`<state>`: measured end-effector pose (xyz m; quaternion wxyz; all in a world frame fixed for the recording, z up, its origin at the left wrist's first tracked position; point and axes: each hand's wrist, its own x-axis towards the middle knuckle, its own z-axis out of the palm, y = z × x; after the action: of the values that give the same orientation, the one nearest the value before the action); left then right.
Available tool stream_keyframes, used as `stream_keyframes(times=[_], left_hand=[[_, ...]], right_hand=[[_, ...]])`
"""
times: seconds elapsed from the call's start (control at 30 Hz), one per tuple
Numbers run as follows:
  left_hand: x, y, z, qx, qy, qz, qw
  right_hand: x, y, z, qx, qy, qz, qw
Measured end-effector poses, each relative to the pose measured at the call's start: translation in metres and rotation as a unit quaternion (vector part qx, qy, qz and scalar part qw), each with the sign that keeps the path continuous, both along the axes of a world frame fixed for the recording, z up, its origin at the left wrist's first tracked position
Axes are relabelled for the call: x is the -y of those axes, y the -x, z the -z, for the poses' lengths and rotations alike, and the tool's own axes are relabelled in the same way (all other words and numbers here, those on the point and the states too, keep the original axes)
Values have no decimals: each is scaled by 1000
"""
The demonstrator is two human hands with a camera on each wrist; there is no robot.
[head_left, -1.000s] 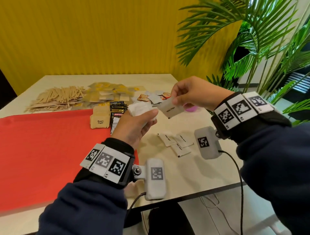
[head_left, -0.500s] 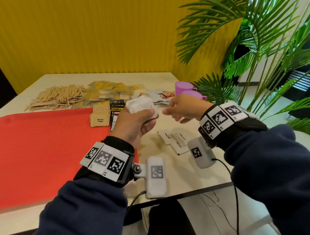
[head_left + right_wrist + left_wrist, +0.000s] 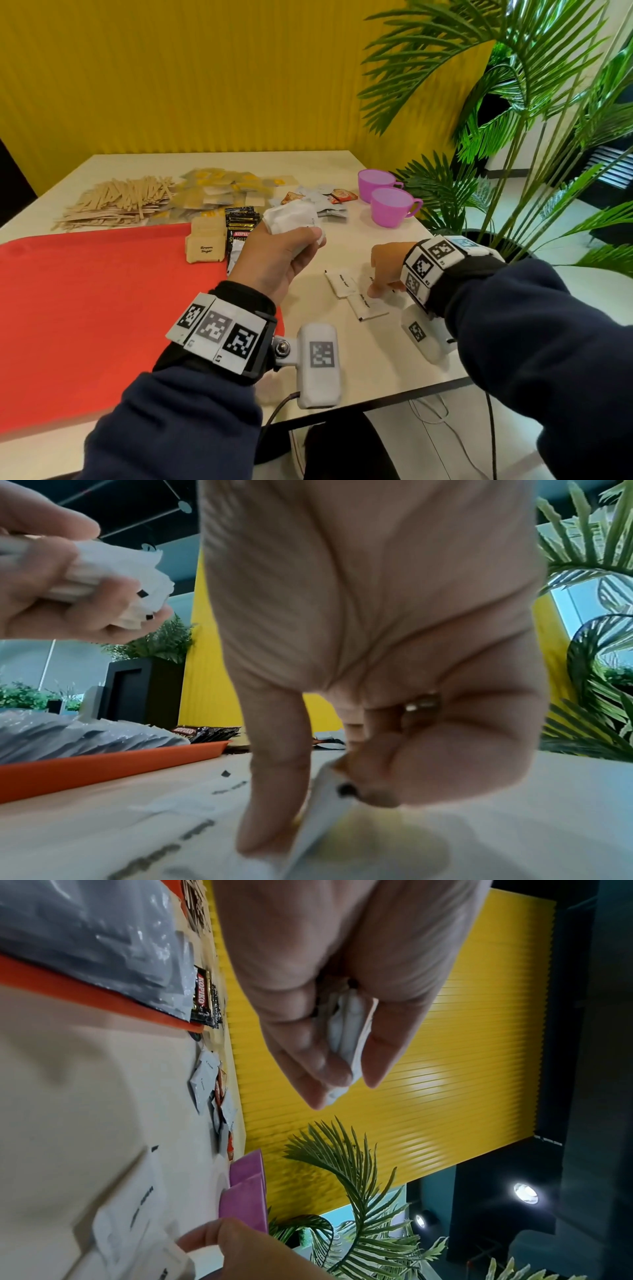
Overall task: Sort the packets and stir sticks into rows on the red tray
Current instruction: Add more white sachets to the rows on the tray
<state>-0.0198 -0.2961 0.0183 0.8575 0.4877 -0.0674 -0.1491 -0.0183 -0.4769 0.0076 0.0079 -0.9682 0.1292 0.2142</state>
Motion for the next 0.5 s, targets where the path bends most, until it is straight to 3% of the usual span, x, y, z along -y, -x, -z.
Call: stream_keyframes(times=[0.07,0.2,0.3,0.37,0.5], left_hand=[[-1,0,1,-4,-3,2,1000],[-2,1,1,-9,-6,2,1000],[-1,2,-1,-21,-2,-5,1000],[-1,2,-3,-27,2,-10,1000],[-1,1,-4,-8,-2,-7,1000]], right_hand=[[-1,1,-1,-2,-34,8,999],[-1,1,-7,15,-5,-34,999],[8,-2,-20,89,-136,-3,987],[14,0,-33,153,-260,10,953],[4,9,-56,256,-511,19,820]])
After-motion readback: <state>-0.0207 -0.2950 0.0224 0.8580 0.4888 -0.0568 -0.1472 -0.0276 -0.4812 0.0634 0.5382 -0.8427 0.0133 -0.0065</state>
